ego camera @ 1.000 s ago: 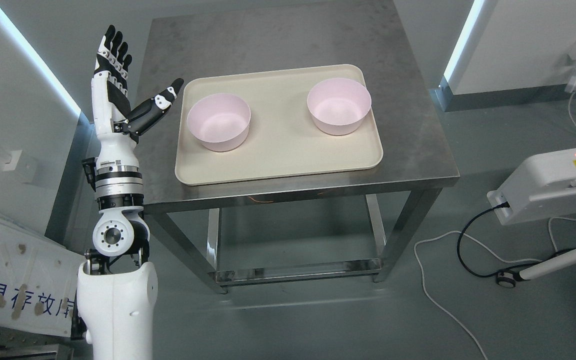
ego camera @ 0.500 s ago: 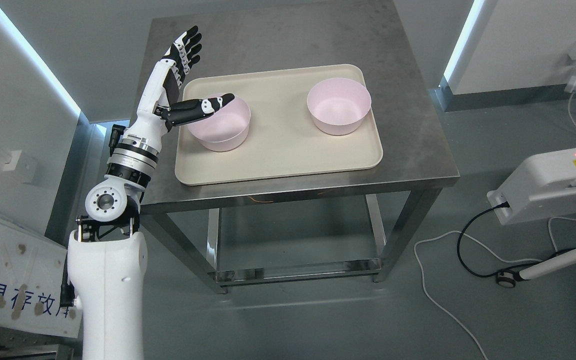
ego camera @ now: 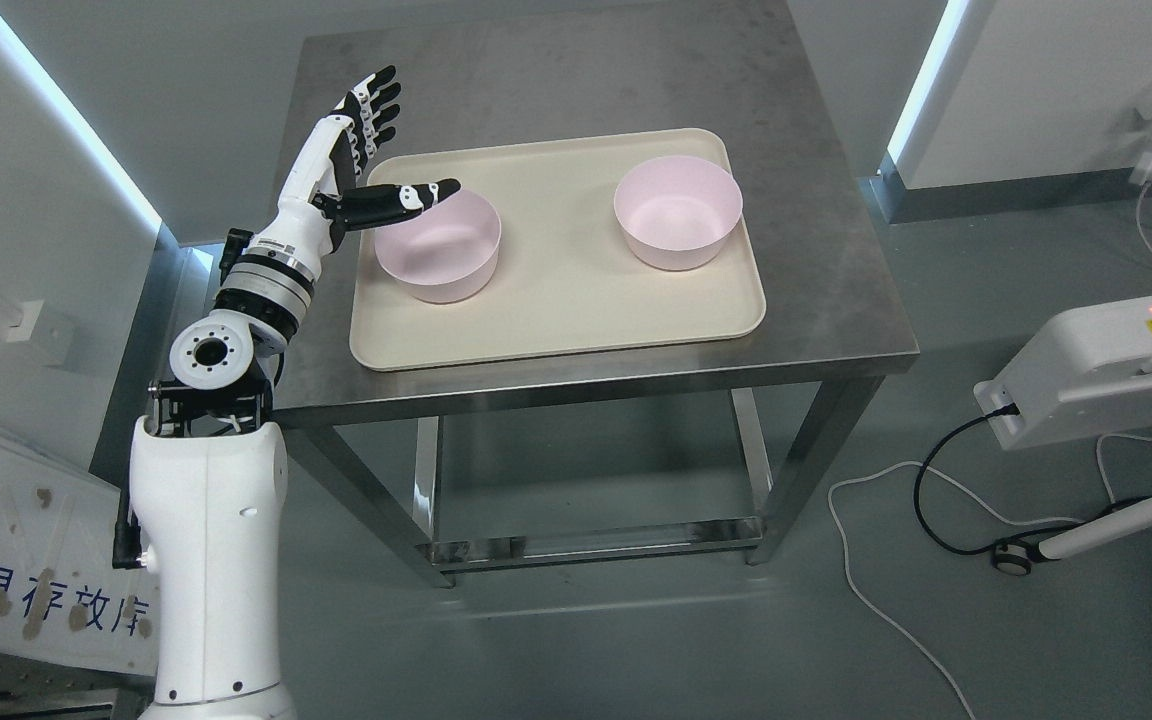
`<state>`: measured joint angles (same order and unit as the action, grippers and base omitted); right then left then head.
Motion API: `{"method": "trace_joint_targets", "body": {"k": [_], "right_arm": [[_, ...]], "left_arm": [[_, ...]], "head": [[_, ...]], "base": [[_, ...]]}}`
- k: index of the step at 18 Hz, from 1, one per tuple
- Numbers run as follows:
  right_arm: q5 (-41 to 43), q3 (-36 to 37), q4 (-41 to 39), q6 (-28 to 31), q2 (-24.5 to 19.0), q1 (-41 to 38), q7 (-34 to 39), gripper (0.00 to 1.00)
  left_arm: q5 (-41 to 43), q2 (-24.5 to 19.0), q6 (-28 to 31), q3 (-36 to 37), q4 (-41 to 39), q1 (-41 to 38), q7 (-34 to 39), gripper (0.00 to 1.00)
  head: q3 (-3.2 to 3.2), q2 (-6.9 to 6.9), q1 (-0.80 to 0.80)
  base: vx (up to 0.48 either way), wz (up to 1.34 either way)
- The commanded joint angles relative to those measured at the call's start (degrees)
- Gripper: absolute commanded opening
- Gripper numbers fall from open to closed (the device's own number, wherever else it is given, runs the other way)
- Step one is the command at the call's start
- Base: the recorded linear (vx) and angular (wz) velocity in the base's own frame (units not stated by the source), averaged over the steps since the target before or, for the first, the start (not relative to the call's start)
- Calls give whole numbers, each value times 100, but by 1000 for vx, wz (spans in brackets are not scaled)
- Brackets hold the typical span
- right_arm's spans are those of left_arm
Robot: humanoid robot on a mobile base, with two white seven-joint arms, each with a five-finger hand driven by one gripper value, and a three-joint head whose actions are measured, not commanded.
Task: Stack pink IKEA bowls on left shelf middle
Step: 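Move the left hand toward the pink bowl nearest it on the tray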
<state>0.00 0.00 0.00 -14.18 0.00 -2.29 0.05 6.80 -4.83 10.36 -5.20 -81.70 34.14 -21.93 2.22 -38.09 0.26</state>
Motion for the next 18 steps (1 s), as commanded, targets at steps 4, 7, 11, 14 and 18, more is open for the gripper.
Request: {"method": "trace_joint_targets", "body": {"k": [4,7,11,14,18], "right_arm": [[9,26,-100,3,100,0,-5,100],[9,26,-100,3,100,0,-5,100],[9,26,-100,3,100,0,-5,100],[9,26,-100,3,100,0,-5,100],[9,26,-100,3,100,0,-5,100]], "left_arm": [[58,-361,-7,317,813,75,-31,89],[119,-343,-25,379,849,137,-31,81],[330,-352,-490,818,858,128,-31,65],[812,-369,-718,950,1085,163,-31,61],[1525,-466,-1185,977,1280,181,-83,59]], "head": [[0,0,0],[0,0,0],[0,0,0],[0,0,0],[0,0,0]], "base": [[0,0],[0,0],[0,0],[0,0],[0,0]]}}
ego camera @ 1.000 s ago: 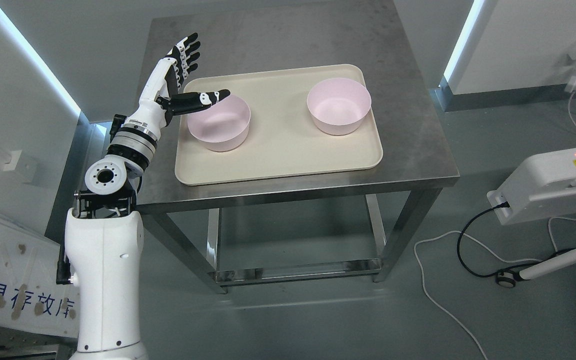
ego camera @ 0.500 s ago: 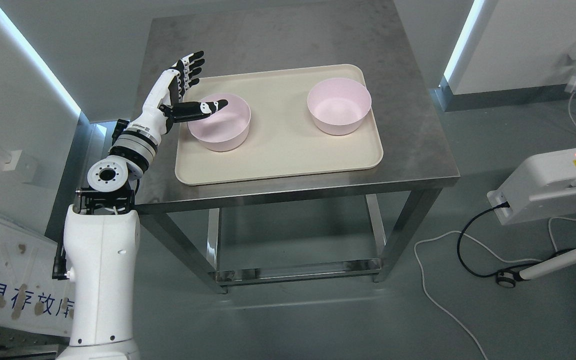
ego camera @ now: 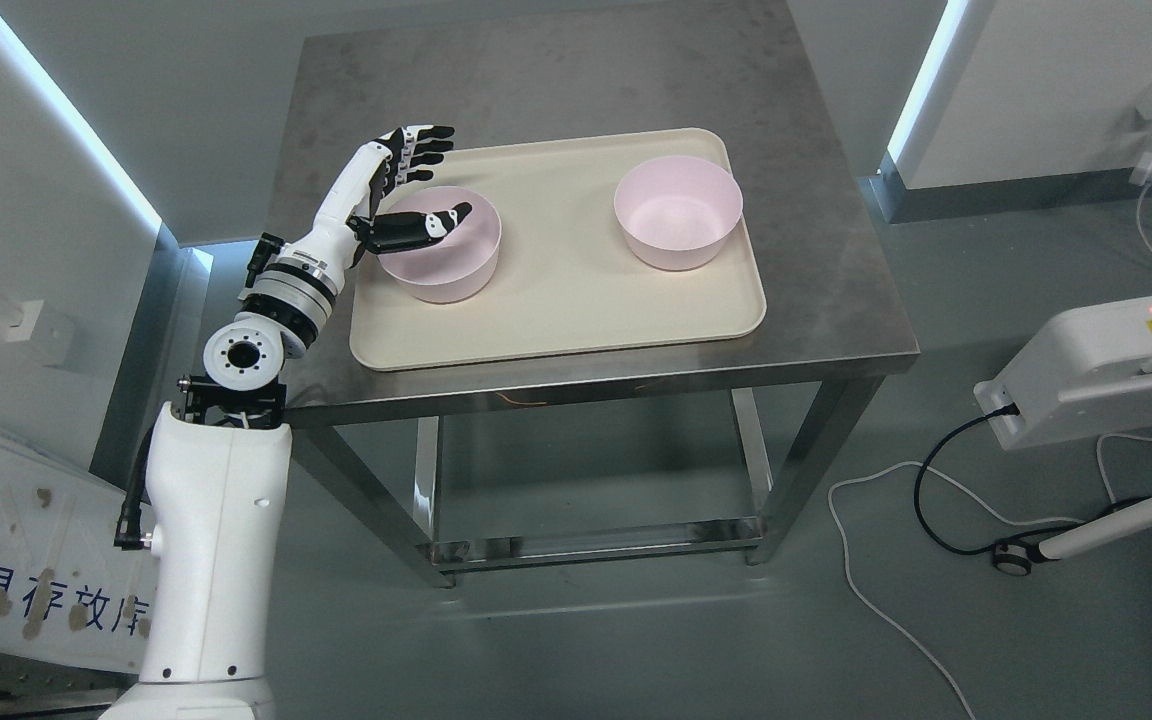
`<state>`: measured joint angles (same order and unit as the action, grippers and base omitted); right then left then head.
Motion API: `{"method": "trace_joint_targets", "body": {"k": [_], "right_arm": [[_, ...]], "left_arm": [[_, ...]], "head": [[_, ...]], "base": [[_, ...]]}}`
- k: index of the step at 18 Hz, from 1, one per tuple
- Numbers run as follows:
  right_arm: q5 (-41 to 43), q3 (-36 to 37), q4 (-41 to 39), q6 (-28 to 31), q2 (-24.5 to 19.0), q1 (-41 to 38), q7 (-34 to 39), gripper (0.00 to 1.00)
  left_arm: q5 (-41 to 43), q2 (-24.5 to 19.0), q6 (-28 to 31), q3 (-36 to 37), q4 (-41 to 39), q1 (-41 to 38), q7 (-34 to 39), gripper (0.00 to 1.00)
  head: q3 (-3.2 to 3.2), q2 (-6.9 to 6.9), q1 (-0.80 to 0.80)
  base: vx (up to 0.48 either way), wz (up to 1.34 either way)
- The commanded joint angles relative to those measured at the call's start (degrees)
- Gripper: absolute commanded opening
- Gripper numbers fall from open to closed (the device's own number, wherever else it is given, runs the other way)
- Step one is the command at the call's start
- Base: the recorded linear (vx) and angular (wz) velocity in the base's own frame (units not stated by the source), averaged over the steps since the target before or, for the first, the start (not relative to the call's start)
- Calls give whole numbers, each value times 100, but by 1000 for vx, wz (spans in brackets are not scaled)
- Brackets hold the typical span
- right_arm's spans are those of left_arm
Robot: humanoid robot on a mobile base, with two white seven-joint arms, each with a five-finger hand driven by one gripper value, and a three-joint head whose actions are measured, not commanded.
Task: Stack pink IKEA bowls on left shelf middle
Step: 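Lower the left hand onto the bowl rim and grasp it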
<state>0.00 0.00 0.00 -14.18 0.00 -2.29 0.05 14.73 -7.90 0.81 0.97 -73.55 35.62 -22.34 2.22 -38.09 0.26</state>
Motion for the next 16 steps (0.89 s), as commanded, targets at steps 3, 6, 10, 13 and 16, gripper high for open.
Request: {"method": "trace_joint_targets", "body": {"k": [3,6,10,13,16], "right_arm": [[9,26,-100,3,100,0,-5,100],[9,26,-100,3,100,0,-5,100],[9,26,-100,3,100,0,-5,100],[9,26,-100,3,100,0,-5,100],[9,26,-100,3,100,0,-5,100]], "left_arm": [[759,-273,-230,369,464,164,-77,50],[934,-510,-169,421,525,436,-156,48],[1180,-704,-160,448,622,648,-963,48],[1497,-871,-168,544,640,631,-1167,48],[1698,-871,-212,545,763,692,-1132,47]], "head": [[0,0,0],[0,0,0],[0,0,0],[0,0,0],[0,-1,0]], "base": [[0,0],[0,0],[0,0],[0,0],[0,0]]}}
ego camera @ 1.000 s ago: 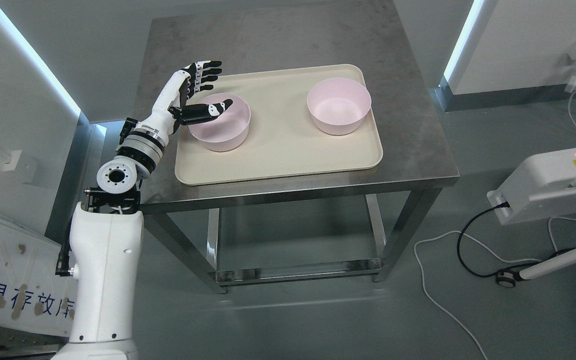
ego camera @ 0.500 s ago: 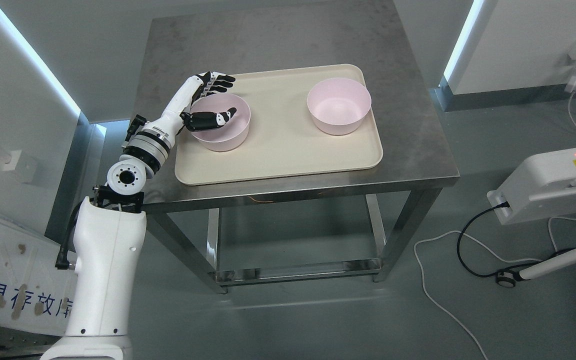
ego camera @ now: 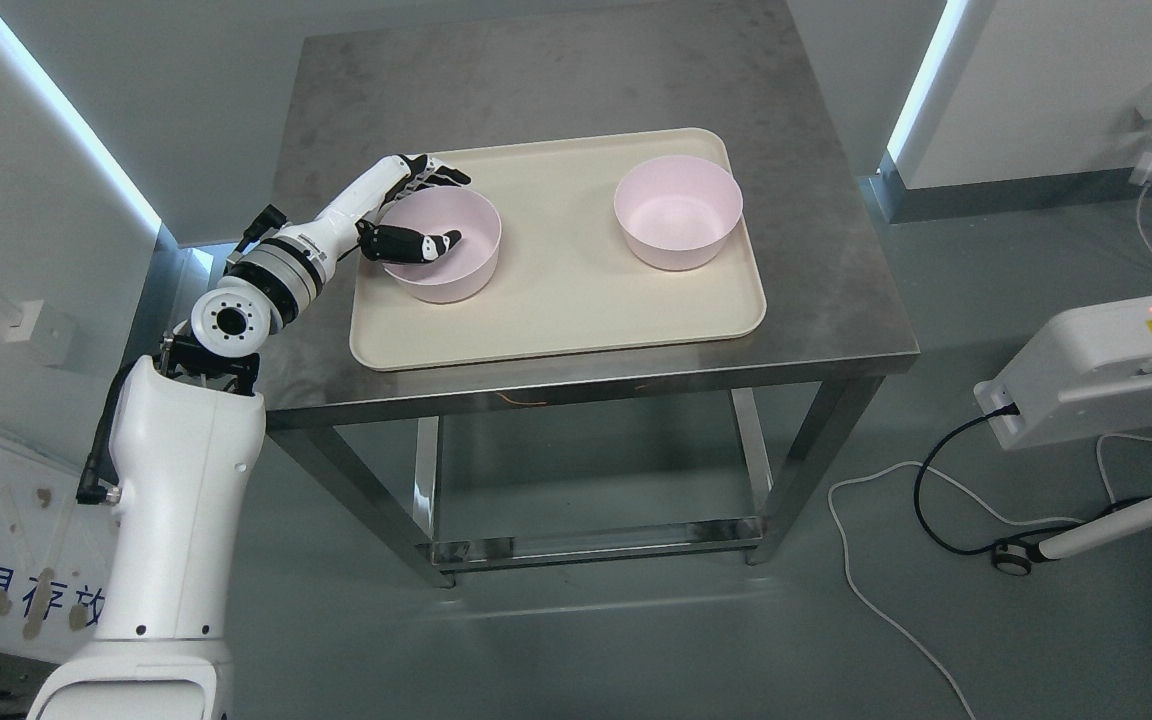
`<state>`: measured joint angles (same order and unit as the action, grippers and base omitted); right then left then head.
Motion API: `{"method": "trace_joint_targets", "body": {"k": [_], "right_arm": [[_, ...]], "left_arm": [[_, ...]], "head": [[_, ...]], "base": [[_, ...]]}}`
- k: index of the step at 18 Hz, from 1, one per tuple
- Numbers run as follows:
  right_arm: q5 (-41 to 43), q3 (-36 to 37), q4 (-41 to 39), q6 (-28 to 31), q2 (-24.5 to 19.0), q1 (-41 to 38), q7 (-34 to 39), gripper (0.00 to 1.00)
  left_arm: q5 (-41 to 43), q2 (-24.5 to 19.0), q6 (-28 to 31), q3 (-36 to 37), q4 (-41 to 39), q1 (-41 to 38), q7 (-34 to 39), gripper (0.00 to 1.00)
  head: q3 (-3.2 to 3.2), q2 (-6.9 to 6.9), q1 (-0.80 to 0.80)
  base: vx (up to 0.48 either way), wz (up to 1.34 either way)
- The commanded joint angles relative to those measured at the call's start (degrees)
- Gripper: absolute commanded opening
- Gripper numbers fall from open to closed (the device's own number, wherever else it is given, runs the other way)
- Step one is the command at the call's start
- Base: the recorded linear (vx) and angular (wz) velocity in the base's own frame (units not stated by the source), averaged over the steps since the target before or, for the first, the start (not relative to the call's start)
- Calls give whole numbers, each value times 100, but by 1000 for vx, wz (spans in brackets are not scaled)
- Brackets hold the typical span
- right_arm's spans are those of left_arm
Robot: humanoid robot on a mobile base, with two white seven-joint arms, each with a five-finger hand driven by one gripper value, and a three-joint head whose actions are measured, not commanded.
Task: Stack pink IKEA bowls on left shelf middle
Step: 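Lower the left hand onto the bowl rim and grasp it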
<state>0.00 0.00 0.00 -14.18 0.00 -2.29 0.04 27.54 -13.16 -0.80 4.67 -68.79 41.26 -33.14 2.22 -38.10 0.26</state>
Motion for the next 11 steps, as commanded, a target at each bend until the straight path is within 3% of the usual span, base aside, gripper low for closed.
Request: {"method": "trace_joint_targets", "body": {"k": [1,6,11], "right_arm": [[9,26,-100,3,100,0,-4,100],[9,26,-100,3,100,0,-4,100],[9,26,-100,3,100,0,-4,100]], "left_arm": [[558,-319,-69,166,305,189,-53,46],[848,-275,-446,166,314,234,-35,24],[1156,-196,-771,174,314,234,-35,9]], "head": [[0,0,0],[0,0,0],[0,0,0]], "base": [[0,0],[0,0],[0,0]]}}
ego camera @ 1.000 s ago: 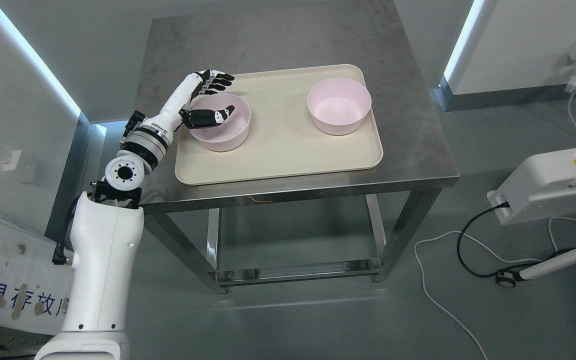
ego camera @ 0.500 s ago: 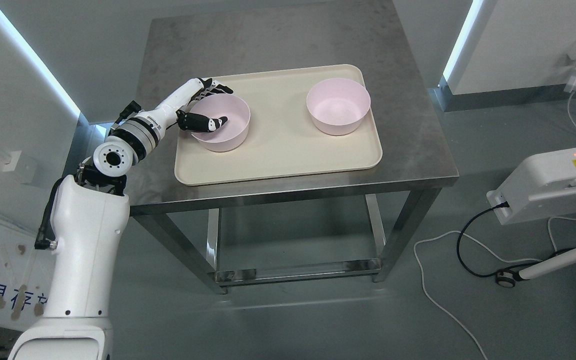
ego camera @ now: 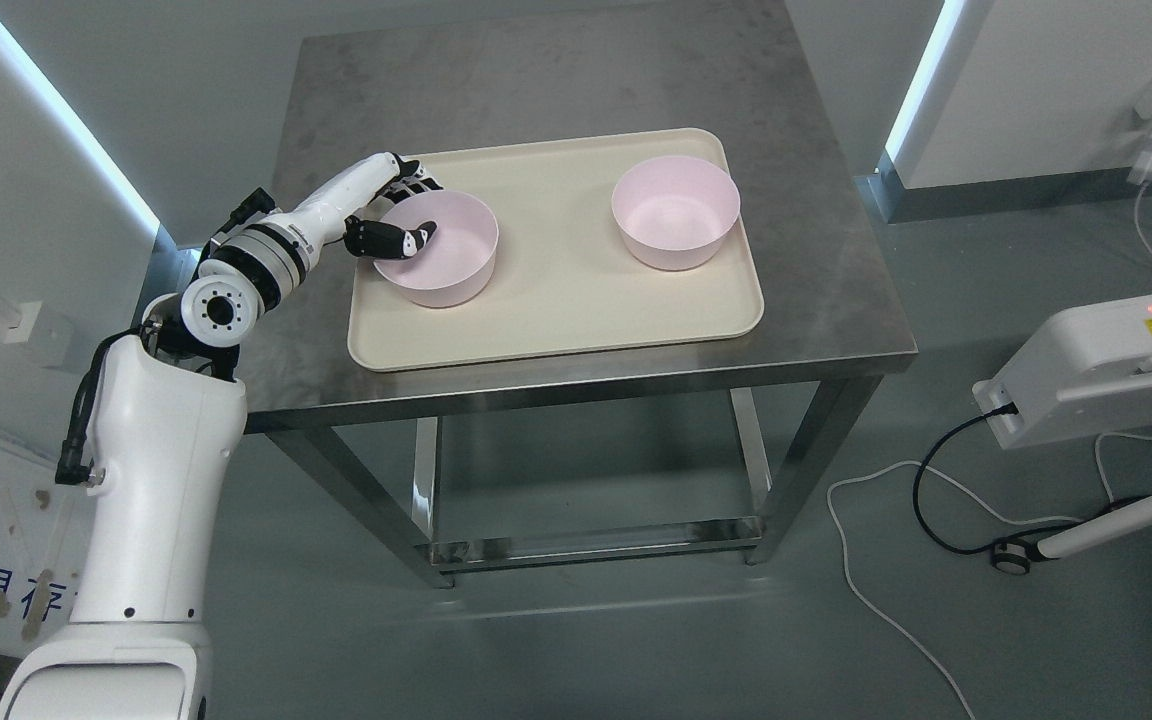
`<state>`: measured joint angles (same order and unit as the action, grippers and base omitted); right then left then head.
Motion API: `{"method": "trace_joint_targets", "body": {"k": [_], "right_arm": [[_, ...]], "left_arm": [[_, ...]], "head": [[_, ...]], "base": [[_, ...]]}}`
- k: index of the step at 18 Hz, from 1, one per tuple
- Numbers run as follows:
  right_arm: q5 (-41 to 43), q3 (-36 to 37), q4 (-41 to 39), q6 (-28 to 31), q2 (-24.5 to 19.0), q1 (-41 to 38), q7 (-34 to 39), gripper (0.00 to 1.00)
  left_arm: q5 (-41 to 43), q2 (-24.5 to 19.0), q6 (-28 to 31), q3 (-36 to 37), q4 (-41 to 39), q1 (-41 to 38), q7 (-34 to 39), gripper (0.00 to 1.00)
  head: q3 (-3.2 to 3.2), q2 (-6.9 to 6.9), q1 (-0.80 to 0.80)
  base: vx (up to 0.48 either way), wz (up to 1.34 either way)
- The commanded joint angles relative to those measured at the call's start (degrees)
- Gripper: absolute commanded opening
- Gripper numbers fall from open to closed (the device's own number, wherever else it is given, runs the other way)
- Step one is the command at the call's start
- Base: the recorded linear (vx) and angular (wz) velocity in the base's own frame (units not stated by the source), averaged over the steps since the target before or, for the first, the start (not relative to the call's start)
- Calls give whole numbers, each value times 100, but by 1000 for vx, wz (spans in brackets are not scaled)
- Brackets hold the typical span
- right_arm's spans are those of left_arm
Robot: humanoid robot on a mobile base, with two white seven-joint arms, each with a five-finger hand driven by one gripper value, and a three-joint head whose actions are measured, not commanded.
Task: Stack pink IKEA bowls on left shelf middle
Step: 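Lower the left hand onto the bowl rim and grasp it, then lift the pink bowl and carry it over the other pink bowl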
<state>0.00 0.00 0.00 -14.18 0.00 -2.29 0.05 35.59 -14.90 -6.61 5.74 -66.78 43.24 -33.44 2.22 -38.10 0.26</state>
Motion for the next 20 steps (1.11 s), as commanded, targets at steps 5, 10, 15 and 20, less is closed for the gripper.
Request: {"method": "trace_joint_targets", "body": {"k": [5,10,15,20], "right_arm": [[9,26,-100,3,100,0,-5,100],[9,26,-100,3,100,0,-5,100],[9,26,-100,3,100,0,-5,100],[9,26,-100,3,100,0,-5,100]], "left_arm": [[457,197,-402,-64,156,36,-4,0],[370,1004,-350,-739,25,246,40,0],[361,1340,-280,-970,-142,650,-13,0],[352,1390,-235,-419,-230,1177,-207,1]], "head": [[0,0,0],[0,0,0],[0,0,0],[0,0,0]], "base": [[0,0],[0,0],[0,-6],[0,0]]}}
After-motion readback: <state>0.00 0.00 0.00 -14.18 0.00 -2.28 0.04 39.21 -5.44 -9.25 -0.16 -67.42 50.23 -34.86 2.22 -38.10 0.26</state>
